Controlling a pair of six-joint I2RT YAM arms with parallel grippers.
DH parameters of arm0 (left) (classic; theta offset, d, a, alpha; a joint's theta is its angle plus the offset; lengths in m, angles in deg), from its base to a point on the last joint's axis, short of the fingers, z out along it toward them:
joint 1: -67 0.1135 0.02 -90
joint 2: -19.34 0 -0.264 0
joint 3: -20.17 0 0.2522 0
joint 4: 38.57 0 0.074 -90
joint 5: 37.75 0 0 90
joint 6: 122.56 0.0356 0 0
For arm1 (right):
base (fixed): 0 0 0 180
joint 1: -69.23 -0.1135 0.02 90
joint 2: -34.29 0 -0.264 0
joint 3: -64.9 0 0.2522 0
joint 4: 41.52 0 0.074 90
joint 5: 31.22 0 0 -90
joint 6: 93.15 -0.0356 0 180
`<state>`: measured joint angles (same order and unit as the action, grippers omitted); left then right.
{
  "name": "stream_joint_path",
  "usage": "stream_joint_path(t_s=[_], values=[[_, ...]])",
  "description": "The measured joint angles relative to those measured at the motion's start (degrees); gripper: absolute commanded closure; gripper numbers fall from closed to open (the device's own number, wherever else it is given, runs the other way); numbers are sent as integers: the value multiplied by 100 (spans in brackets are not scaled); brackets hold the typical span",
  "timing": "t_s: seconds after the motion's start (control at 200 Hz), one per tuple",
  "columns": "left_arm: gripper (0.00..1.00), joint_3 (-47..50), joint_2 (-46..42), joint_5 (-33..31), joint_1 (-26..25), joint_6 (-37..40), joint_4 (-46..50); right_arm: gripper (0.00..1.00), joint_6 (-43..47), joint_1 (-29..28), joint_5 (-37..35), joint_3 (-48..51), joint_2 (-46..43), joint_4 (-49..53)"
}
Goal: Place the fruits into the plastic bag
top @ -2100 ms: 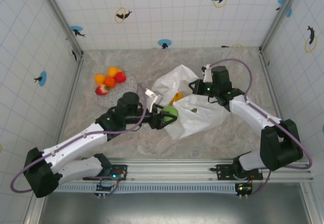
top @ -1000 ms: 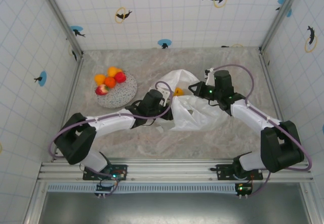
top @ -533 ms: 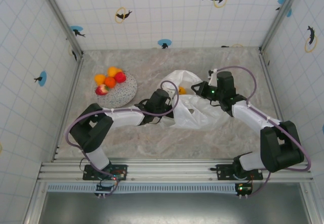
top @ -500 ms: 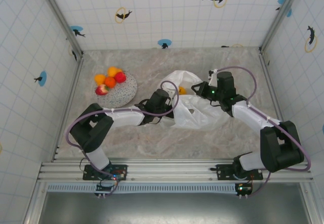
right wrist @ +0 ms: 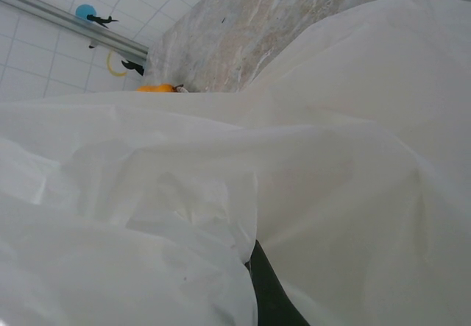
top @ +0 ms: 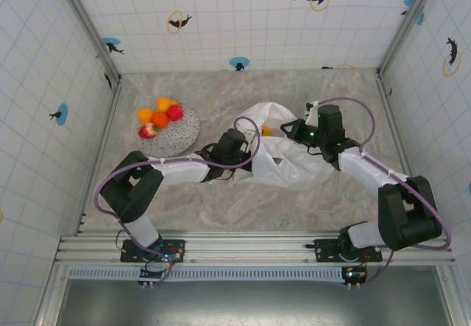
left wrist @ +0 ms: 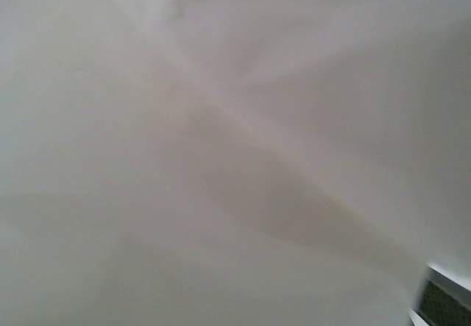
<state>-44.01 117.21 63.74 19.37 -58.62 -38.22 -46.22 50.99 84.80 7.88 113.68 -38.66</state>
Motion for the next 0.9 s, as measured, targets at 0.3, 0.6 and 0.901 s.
stream_joint_path(t_s=[0.3,0.6,0.901], values=[[15,59,-627,-2,2,149,356,100,66,232,50,81,-63,9],[15,566,-1845,144,267,328,960,100,138,369,94,177,-98,48],[17,634,-2636,527,660,586,1543,100,166,369,105,177,-98,46]])
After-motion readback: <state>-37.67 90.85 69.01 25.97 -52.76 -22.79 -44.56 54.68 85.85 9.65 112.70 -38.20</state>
